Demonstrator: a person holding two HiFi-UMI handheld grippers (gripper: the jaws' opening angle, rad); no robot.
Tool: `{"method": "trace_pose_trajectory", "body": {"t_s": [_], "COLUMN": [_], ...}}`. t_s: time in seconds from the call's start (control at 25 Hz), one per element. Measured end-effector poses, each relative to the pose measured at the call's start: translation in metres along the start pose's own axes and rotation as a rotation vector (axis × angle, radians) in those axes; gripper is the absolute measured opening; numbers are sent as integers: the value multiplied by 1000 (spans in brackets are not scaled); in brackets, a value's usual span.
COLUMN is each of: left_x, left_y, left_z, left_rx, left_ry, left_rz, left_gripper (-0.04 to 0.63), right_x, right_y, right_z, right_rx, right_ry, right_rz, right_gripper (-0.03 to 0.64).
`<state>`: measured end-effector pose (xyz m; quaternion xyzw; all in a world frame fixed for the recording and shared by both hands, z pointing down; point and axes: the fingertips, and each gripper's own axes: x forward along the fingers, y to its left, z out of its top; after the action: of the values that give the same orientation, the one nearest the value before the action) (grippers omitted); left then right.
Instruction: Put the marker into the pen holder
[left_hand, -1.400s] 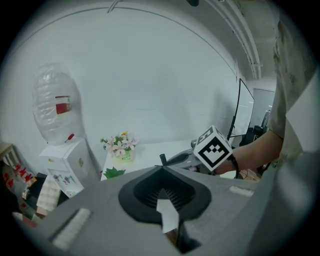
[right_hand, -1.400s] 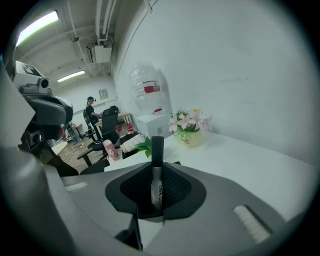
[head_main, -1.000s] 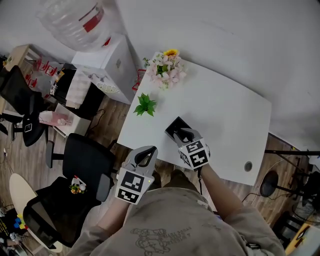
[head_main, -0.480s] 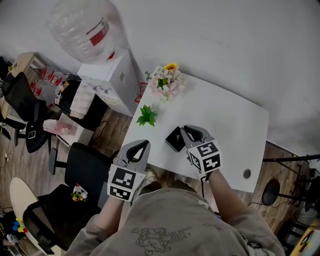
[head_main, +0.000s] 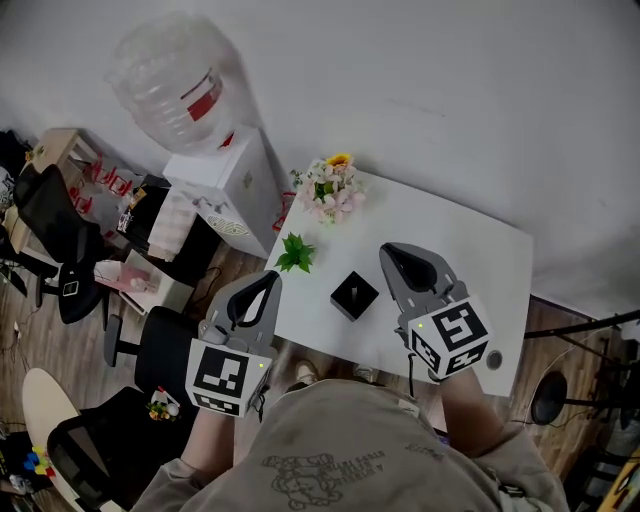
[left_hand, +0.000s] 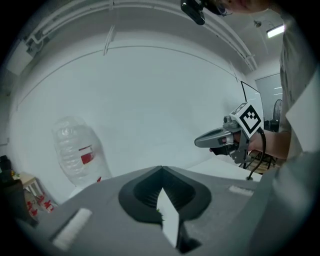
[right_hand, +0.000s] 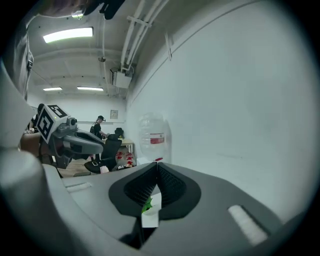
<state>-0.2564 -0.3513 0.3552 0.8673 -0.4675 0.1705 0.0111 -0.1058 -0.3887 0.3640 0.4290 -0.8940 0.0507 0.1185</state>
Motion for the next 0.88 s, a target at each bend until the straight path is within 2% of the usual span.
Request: {"method": "trace_pose_trajectory", "body": {"t_s": [0.24, 0.44, 0.56, 0.68, 0.88], "left_x": [-21, -33, -33, -30, -27], "left_y": [-10, -13, -17, -18, -12], "left_z": [39, 25, 21, 11, 10], "left_rx": [23, -18, -43, -62, -56], "left_ry": [-119, -52, -78, -56, -46], "left_rz": [-17, 12, 8, 11, 31], "left_gripper": [0, 0, 0, 0, 0], "right_x": [-31, -43, -40, -35, -34], "right_y": [9, 26, 35, 39, 35], "right_z": [34, 34, 15, -2, -2], "right_rx": [-11, 44, 26, 32, 35], "right_ry": [-96, -121, -71, -24, -24], "right_rz": [10, 34, 57, 86, 92], "right_gripper": [28, 28, 28, 28, 28]}}
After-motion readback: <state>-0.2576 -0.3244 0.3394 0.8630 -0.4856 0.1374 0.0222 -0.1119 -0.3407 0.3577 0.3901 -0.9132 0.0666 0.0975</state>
